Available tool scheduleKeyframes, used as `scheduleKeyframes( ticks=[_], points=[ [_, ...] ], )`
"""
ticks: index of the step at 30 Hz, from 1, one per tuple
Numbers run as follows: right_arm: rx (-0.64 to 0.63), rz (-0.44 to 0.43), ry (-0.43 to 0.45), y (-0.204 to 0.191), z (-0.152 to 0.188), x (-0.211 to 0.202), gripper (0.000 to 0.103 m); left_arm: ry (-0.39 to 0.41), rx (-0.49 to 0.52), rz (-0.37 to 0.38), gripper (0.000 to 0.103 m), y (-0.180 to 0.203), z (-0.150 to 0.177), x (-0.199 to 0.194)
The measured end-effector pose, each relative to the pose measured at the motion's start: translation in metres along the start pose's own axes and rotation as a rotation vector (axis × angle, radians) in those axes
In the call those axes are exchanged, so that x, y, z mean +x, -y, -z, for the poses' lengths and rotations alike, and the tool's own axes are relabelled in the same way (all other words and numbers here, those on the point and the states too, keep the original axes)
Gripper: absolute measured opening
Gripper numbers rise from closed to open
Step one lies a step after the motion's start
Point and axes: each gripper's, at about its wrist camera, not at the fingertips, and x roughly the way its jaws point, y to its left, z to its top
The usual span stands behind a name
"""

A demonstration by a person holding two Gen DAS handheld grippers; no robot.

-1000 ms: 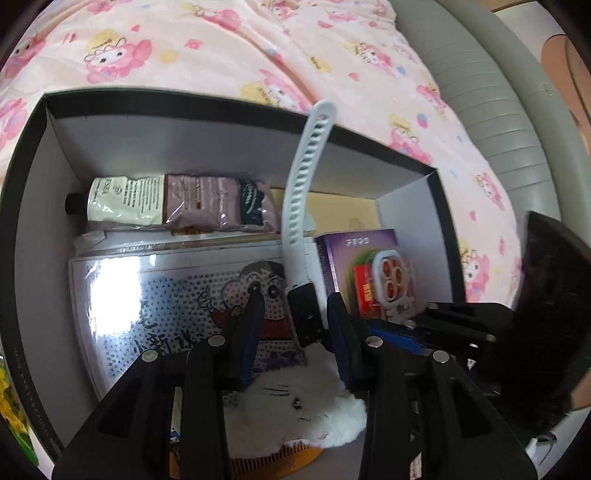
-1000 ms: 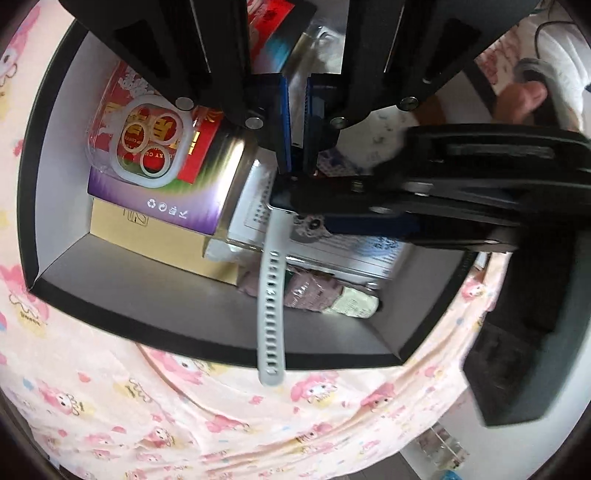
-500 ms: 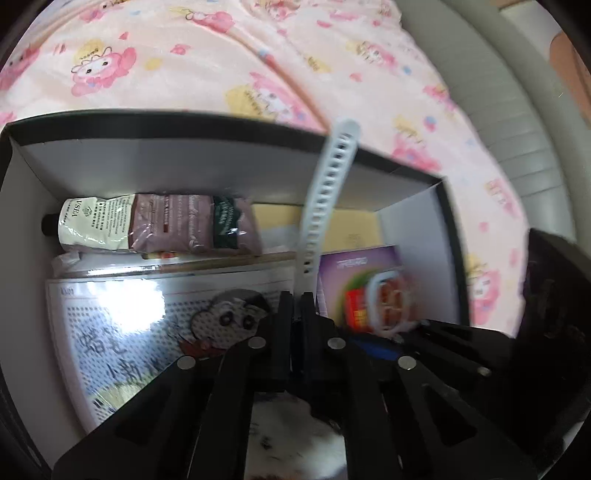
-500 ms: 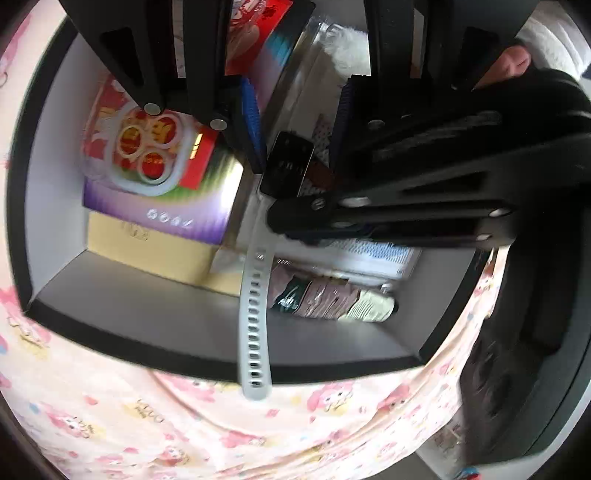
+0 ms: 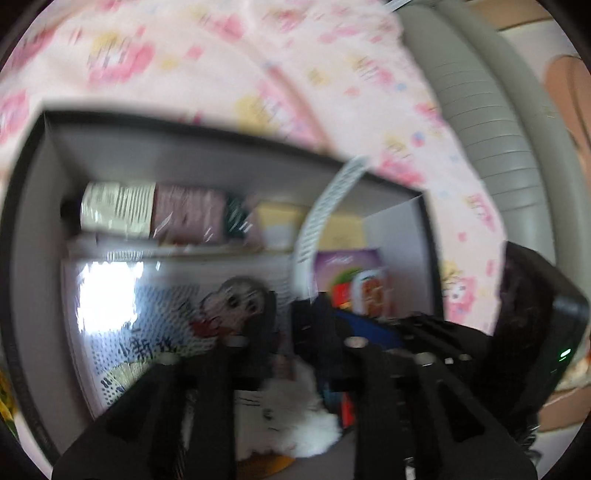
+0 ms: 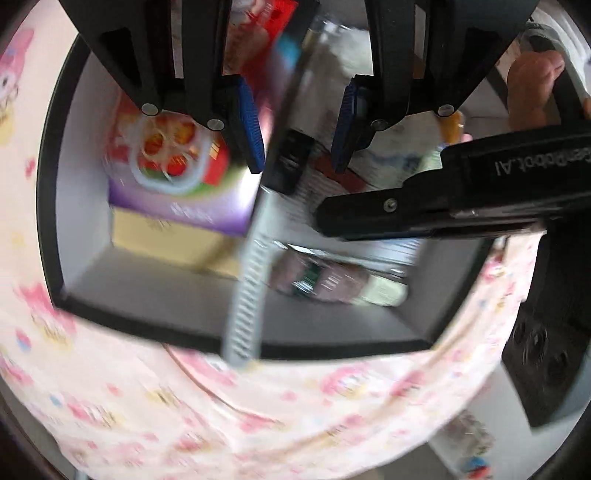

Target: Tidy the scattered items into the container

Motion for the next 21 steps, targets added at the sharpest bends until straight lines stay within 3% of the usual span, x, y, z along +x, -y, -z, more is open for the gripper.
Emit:
scheduleKeyframes(
  ticks=[8,12,13,15,16,17,21],
  points=[
    [-0.019,-0.104,0.0,0.005,0.0,0.003,0.042,-0.073,-0.008,0.034,0.036,0.01,-0.004,0.025],
    [-0.034,-0.086,0.003,0.005,0.001,0.001,0.041,-0.043,0.012,0.009,0.027,0.013,0.001,0.018],
    [-0.032,-0.086,0.006,0.006,0.002,-0.001,0.041,-0.041,0.022,0.023,0.023,0.014,0.002,0.015],
    [-0.024,-0.093,0.012,0.009,0.003,-0.004,0.038,-0.075,0.014,0.174,0.014,0.013,0.005,0.014],
    [-0.021,-0.104,-0.003,0.009,0.004,-0.003,0.036,-0.091,0.015,0.214,0.014,0.015,0.006,0.014],
    [-0.022,-0.105,-0.007,0.009,0.005,-0.002,0.036,-0.089,0.022,0.212,0.014,0.016,0.007,0.012],
    [-0.008,-0.072,0.006,0.013,0.006,-0.011,0.036,0.012,0.015,0.081,0.017,0.007,0.007,-0.003]
  ],
)
